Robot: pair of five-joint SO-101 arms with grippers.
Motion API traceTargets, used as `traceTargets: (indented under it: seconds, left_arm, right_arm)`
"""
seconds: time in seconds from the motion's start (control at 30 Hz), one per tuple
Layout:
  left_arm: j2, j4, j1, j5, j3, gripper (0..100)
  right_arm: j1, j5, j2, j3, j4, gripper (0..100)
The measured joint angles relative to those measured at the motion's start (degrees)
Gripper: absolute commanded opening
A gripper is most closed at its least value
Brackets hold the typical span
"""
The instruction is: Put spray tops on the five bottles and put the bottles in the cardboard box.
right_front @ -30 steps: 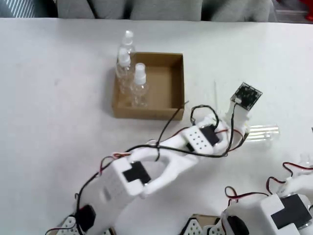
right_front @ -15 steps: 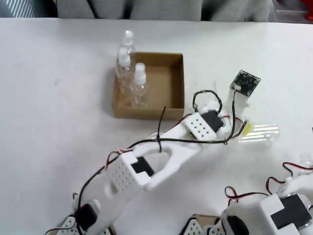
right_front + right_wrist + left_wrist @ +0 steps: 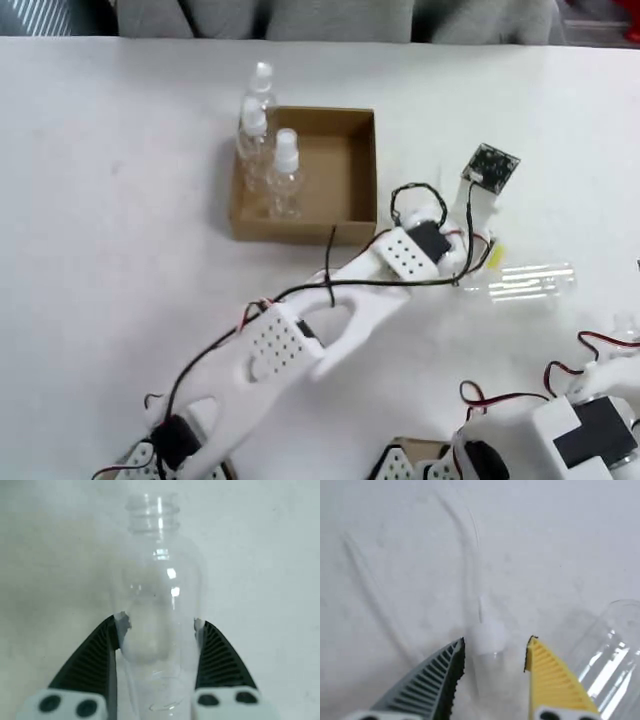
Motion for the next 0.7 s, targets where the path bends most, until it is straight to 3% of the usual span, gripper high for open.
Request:
traceTargets:
  seconds: [0.17,0.3,0.4,0.6,0.7]
  left_arm:
    - [6.77,3.69,-0.09,0.00,-10.29,20]
    - [9.93,5.54,0.09,0.00,-15.38,0]
    - [10.64,5.63,0.18,-0.09,-17.05,6]
    - [10.73,5.71,0.18,-0.09,-17.23,2]
    - [10.73,9.76,0.18,-0.09,-19.52,2]
  right_arm:
    - [0.00,0.09,0.00,0.00,0.00,1.5]
    - [0.00,0.09,0.00,0.00,0.00,1.5]
    - [0.00,0.09,0.00,0.00,0.00,1.5]
    - [0.00,0.09,0.00,0.00,0.00,1.5]
    - [0.00,0.09,0.00,0.00,0.00,1.5]
